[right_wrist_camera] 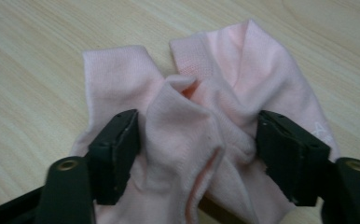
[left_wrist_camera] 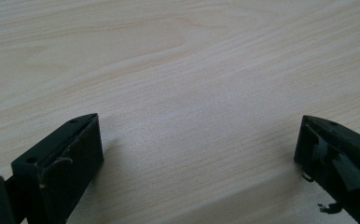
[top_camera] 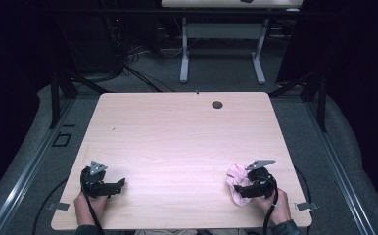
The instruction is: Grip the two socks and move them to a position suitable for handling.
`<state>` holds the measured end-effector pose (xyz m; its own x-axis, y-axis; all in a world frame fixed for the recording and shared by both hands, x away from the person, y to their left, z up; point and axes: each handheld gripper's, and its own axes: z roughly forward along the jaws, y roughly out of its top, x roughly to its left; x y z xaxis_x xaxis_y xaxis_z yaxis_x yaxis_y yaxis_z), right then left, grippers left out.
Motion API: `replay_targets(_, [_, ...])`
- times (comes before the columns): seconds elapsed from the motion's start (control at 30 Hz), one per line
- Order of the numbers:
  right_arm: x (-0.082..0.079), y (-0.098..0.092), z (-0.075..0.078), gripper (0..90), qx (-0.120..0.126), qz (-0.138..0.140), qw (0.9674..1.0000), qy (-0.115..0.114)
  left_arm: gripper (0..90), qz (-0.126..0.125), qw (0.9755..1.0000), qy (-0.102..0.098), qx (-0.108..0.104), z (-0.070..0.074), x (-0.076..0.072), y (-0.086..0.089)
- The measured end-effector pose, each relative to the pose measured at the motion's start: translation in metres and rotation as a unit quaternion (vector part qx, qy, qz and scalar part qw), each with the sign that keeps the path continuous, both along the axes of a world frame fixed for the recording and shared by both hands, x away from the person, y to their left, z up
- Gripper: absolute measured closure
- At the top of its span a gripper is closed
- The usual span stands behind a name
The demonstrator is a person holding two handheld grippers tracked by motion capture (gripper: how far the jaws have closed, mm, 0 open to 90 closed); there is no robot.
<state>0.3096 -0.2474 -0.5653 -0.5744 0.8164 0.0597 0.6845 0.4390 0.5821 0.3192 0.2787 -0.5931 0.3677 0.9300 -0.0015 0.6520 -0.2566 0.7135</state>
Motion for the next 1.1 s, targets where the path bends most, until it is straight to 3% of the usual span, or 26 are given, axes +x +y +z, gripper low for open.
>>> replay_targets(0.07, [0.000,-0.001,0.000,35.3,0.000,0.001,1.0000,-0.002,0.8,0.000,1.0000,0.000,0.000,0.000,0.000,0.000])
replay_targets(0.13, [-0.001,-0.005,0.000,47.2,0.003,-0.002,1.0000,-0.006,0.8,0.000,1.0000,0.000,0.001,0.000,0.000,0.000])
replay_targets(0.37, [-0.001,-0.017,-0.002,73.5,0.030,-0.013,0.9993,-0.016,0.8,0.000,1.0000,0.000,0.001,0.000,0.000,0.000])
replay_targets(0.53, [-0.001,-0.019,0.000,78.0,0.030,-0.022,0.9991,-0.021,0.8,0.000,1.0000,0.000,0.001,0.000,0.000,0.000])
replay_targets(0.6, [-0.002,-0.019,0.007,78.2,0.032,-0.025,0.9988,-0.030,0.8,0.000,1.0000,0.000,0.000,0.000,0.000,0.000])
replay_targets(0.63, [-0.004,-0.016,0.018,78.2,0.045,-0.022,0.9977,-0.047,0.8,0.000,1.0000,0.000,0.001,0.000,0.000,0.000])
replay_targets(0.73, [-0.004,-0.010,0.031,78.2,0.053,-0.008,0.9970,-0.056,0.8,0.000,1.0000,0.000,0.000,0.000,0.000,0.000])
replay_targets(0.77, [-0.004,-0.001,0.042,78.1,0.062,0.004,0.9958,-0.067,0.8,0.000,1.0000,0.000,0.000,0.000,0.000,0.000])
replay_targets(0.9, [0.001,0.024,0.056,78.0,0.077,0.043,0.9929,-0.080,0.8,0.000,1.0000,-0.001,0.000,0.000,0.000,0.000])
replay_targets(0.93, [0.001,0.024,0.056,78.0,0.077,0.043,0.9929,-0.080,0.8,0.000,1.0000,-0.001,0.000,0.000,0.000,0.000])
replay_targets(0.97, [0.005,0.040,0.060,78.0,0.083,0.064,0.9909,-0.084,0.8,0.000,1.0000,0.000,0.000,0.000,0.000,0.000])
replay_targets(1.07, [0.009,0.053,0.061,77.8,0.083,0.084,0.9898,-0.080,0.8,0.000,1.0000,0.000,0.000,0.000,0.000,0.000])
replay_targets(1.1, [0.015,0.068,0.058,77.6,0.088,0.104,0.9881,-0.071,0.8,0.000,1.0000,0.000,0.000,0.000,0.000,0.000])
